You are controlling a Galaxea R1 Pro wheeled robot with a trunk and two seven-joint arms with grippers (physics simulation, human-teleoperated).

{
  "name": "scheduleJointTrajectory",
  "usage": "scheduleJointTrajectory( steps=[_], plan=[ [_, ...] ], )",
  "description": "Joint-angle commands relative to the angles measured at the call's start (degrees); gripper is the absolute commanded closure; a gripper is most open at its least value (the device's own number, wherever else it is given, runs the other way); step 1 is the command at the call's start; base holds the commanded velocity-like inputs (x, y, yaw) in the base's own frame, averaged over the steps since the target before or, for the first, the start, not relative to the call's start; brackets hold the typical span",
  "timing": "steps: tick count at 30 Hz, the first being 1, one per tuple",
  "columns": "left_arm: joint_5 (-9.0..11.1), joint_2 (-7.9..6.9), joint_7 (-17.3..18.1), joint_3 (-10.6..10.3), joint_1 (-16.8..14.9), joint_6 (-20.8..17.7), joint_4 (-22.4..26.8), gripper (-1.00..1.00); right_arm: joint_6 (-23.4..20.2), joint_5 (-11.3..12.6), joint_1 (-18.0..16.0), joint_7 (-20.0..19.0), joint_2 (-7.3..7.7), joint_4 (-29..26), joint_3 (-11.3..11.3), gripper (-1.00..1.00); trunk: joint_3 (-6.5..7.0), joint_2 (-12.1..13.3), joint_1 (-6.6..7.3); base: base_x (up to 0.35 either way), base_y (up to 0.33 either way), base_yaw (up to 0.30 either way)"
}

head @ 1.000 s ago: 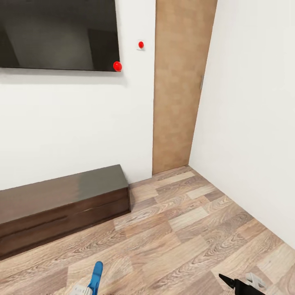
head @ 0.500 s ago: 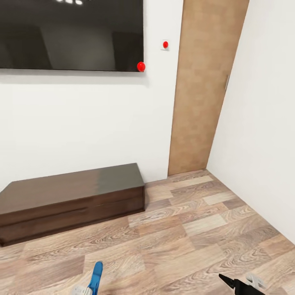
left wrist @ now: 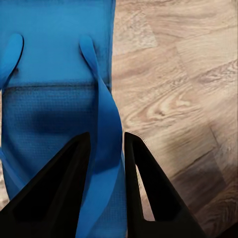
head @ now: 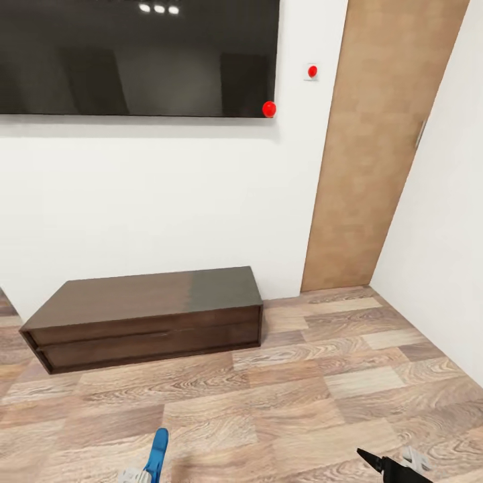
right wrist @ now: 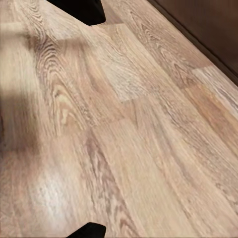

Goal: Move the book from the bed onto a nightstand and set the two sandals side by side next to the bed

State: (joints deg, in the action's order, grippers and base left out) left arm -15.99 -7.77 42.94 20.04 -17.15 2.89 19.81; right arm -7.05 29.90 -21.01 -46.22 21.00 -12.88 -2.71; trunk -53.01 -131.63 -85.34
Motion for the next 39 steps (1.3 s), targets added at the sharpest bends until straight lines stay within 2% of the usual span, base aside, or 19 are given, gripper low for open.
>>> scheduleJointTrajectory(
  steps=[1, 39],
  plan=[
    [-0.6, 0.04, 0.2, 0.4, -0.1, 0.3, 0.0, 1.00, -0.6, 0.2, 0.0, -0.2, 0.00, 0.0, -0.3, -1.00, -0.05, 0.0, 0.01, 0.000, 0.000, 0.285],
    [-0.6, 0.13, 0.2, 0.4, 0.0, 0.3, 0.0, 1.00, -0.6, 0.2, 0.0, -0.2, -0.09, 0.0, -0.3, -1.00, -0.05, 0.0, 0.01, 0.000, 0.000, 0.285]
  ],
)
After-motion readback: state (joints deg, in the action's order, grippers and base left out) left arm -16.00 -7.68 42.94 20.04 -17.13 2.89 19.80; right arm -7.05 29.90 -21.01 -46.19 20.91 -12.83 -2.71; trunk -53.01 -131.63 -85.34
